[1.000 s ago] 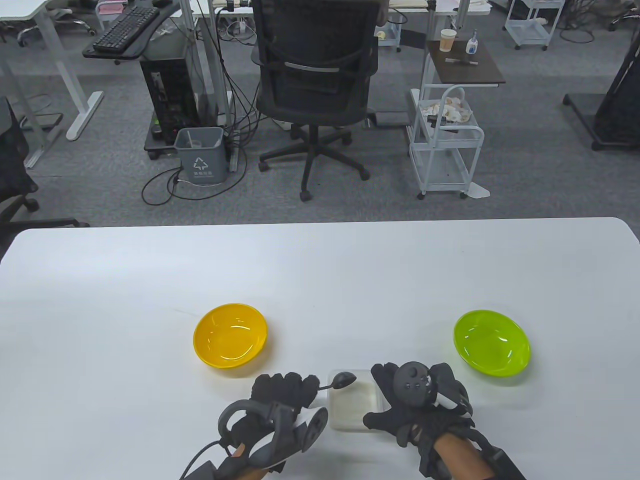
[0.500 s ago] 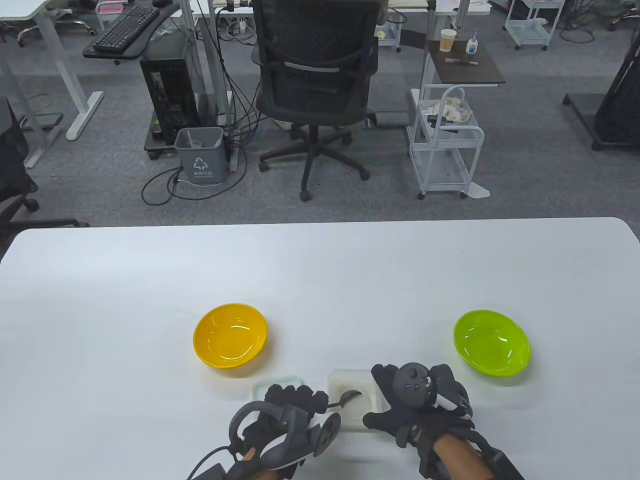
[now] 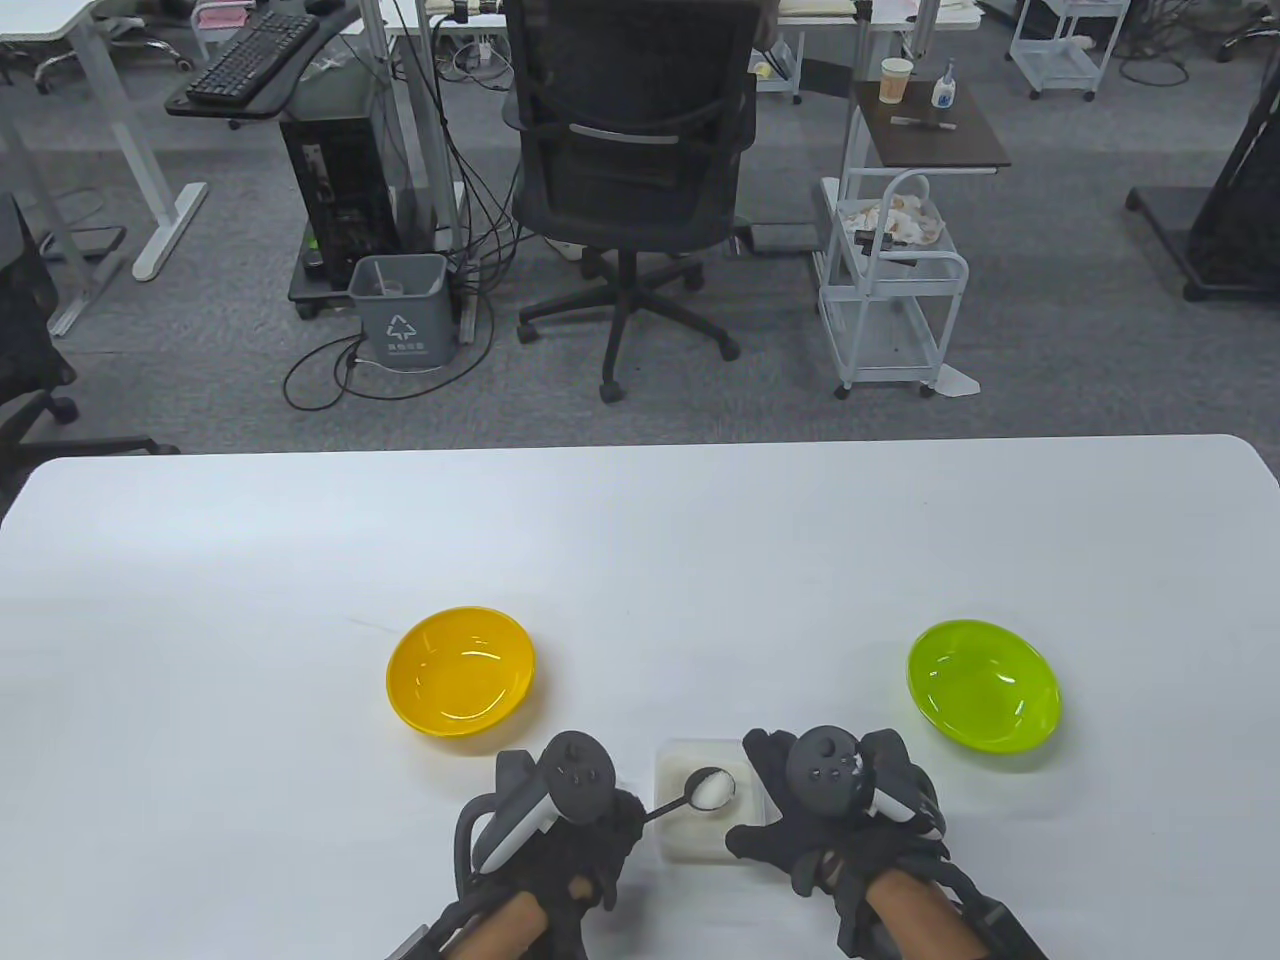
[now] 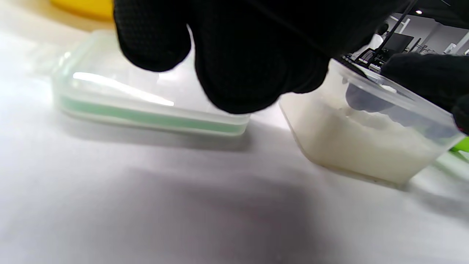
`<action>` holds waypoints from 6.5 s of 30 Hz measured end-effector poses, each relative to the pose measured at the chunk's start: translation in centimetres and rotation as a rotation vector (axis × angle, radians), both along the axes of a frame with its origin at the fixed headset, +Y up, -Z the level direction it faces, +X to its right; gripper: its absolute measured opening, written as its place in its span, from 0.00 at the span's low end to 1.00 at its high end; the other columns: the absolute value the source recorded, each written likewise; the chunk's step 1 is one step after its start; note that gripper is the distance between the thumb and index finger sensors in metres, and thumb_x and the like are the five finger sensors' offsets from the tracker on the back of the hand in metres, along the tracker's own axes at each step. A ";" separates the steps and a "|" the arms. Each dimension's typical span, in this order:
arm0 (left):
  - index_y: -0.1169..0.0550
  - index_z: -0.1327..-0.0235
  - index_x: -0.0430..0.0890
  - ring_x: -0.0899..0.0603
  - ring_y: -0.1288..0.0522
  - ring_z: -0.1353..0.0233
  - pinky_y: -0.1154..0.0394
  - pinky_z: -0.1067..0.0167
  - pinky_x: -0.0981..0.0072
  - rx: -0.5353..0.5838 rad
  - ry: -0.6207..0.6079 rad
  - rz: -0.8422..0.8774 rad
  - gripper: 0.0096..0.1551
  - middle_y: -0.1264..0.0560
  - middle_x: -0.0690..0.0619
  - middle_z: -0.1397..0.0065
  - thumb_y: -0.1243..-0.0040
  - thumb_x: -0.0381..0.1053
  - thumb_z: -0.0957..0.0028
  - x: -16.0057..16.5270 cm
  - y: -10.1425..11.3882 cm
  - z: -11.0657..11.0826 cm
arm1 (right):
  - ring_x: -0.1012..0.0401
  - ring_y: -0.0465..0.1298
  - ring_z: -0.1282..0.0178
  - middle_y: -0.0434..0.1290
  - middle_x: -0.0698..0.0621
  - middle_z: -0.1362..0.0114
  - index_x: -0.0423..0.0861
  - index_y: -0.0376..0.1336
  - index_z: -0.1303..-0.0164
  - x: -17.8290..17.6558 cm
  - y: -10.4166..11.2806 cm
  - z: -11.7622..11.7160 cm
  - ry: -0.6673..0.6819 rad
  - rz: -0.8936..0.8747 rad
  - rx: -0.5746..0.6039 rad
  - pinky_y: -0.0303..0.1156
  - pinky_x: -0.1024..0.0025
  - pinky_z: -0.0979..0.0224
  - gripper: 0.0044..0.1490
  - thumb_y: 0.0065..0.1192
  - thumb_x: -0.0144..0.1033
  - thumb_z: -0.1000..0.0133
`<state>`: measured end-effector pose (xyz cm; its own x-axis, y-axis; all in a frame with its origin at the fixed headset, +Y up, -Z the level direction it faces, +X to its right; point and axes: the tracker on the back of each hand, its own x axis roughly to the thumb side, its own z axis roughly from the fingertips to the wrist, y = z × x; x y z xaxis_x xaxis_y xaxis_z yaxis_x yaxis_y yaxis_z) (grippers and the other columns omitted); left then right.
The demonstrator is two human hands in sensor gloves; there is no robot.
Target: Scoop white sugar from container into bowls
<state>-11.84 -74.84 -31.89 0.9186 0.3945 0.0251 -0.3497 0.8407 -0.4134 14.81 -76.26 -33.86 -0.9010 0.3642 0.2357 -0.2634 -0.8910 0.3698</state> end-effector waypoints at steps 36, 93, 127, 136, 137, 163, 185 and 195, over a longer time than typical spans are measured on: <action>0.20 0.41 0.61 0.57 0.14 0.58 0.20 0.44 0.56 -0.057 0.226 0.298 0.25 0.17 0.62 0.46 0.42 0.60 0.52 -8.5 0.5 -2.1 | 0.40 0.50 0.11 0.46 0.41 0.11 0.57 0.37 0.17 0.1 -0.1 0.2 -0.011 0.000 0.001 0.50 0.38 0.17 0.62 0.59 0.74 0.52; 0.26 0.35 0.75 0.55 0.16 0.46 0.25 0.34 0.52 0.495 0.449 -0.601 0.31 0.24 0.63 0.32 0.36 0.53 0.53 -13.1 2.4 -2.4 | 0.41 0.51 0.12 0.47 0.41 0.12 0.57 0.36 0.17 0.3 -0.4 0.4 -0.024 -0.018 0.006 0.51 0.39 0.17 0.62 0.58 0.74 0.52; 0.22 0.37 0.73 0.57 0.14 0.51 0.22 0.36 0.55 0.709 -0.280 -0.604 0.27 0.20 0.67 0.37 0.38 0.57 0.53 2.9 3.1 3.4 | 0.41 0.51 0.12 0.47 0.41 0.12 0.57 0.37 0.17 0.3 -0.5 0.4 -0.026 -0.014 0.012 0.52 0.39 0.17 0.62 0.58 0.74 0.53; 0.21 0.39 0.72 0.58 0.14 0.53 0.21 0.39 0.57 0.775 -0.399 -0.754 0.26 0.18 0.68 0.40 0.38 0.59 0.53 5.4 2.6 4.5 | 0.41 0.51 0.12 0.47 0.41 0.12 0.57 0.37 0.17 0.3 -0.5 0.4 -0.026 -0.006 0.018 0.52 0.39 0.17 0.62 0.58 0.75 0.53; 0.21 0.39 0.72 0.59 0.14 0.54 0.21 0.39 0.58 0.769 -0.403 -0.753 0.26 0.18 0.69 0.40 0.39 0.59 0.53 5.5 2.6 4.5 | 0.41 0.51 0.12 0.47 0.41 0.12 0.57 0.37 0.17 0.3 -0.5 0.4 -0.026 -0.007 0.018 0.52 0.39 0.17 0.62 0.58 0.75 0.53; 0.17 0.45 0.60 0.58 0.13 0.63 0.18 0.50 0.58 -0.029 -0.034 0.088 0.24 0.15 0.63 0.50 0.41 0.61 0.54 -0.2 -0.8 0.1 | 0.40 0.51 0.12 0.47 0.41 0.12 0.57 0.36 0.17 0.3 -0.5 0.5 -0.027 -0.007 0.018 0.52 0.39 0.17 0.62 0.57 0.75 0.53; 0.17 0.46 0.60 0.59 0.14 0.64 0.18 0.50 0.58 -0.128 0.054 0.326 0.24 0.16 0.63 0.50 0.41 0.61 0.54 -2.7 -1.0 -0.7 | 0.40 0.51 0.12 0.47 0.41 0.12 0.58 0.36 0.17 0.3 -0.6 0.4 -0.025 -0.012 0.010 0.52 0.39 0.17 0.62 0.58 0.75 0.53; 0.17 0.45 0.60 0.59 0.14 0.64 0.18 0.50 0.58 -0.118 0.171 0.385 0.24 0.16 0.63 0.50 0.41 0.61 0.54 -6.3 -0.7 -1.8 | 0.40 0.51 0.12 0.47 0.41 0.12 0.58 0.36 0.17 0.3 -0.6 0.4 -0.026 -0.010 0.011 0.52 0.39 0.17 0.62 0.57 0.75 0.53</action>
